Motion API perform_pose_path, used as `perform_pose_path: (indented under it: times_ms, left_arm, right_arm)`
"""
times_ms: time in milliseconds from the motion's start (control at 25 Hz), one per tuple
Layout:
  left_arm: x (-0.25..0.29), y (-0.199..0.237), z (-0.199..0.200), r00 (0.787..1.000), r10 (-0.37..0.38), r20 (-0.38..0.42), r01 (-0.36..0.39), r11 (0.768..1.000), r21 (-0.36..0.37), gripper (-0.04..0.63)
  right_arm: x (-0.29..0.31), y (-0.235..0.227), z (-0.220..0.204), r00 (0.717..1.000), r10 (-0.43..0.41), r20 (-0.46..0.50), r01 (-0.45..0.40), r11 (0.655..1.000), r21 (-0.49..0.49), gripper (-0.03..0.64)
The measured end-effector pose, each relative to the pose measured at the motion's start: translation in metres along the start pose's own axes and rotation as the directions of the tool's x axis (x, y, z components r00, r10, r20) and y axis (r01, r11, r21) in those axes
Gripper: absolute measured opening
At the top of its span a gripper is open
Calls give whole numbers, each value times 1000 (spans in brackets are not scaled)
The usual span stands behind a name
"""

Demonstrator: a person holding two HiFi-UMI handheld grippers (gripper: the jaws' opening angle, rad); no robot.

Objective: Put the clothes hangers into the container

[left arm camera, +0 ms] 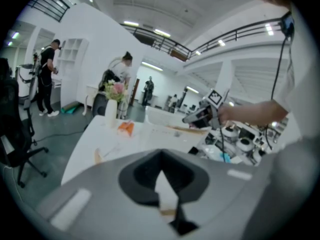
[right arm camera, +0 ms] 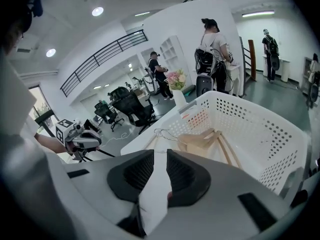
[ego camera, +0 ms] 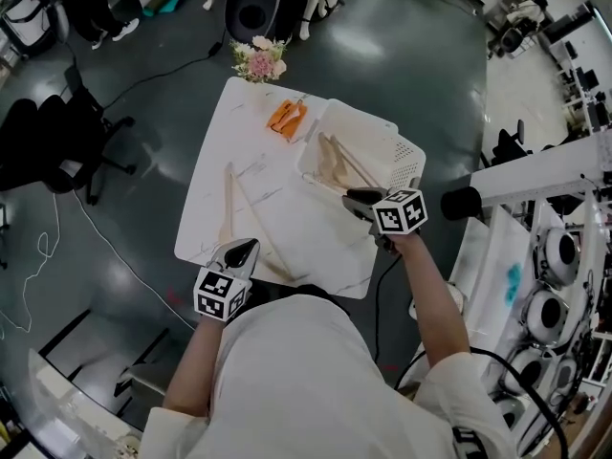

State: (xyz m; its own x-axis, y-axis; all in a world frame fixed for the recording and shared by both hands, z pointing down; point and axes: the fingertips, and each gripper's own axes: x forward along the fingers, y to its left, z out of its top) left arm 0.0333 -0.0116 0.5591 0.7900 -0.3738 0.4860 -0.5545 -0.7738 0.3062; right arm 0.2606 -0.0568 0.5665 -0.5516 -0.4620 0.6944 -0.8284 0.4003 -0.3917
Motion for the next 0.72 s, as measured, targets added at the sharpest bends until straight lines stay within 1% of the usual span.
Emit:
perform_pose_path:
  times_ms: [320,560,720]
  left_arm:
    - [-1,2,4,1000,-15,10,15,1000,-2,2]
    - [-2,3,10,999,-34,18,34,999,1,2]
    - [-2,3,13,998,-48,32,48,999,7,0]
  right_arm:
    - [0,20,-4,997,-3,72,-1,999,53,32]
    - [3,32,-14,996,9,91,-17,996,91,7]
    - [5,39,-18,995,23,94,-31,996,88,3]
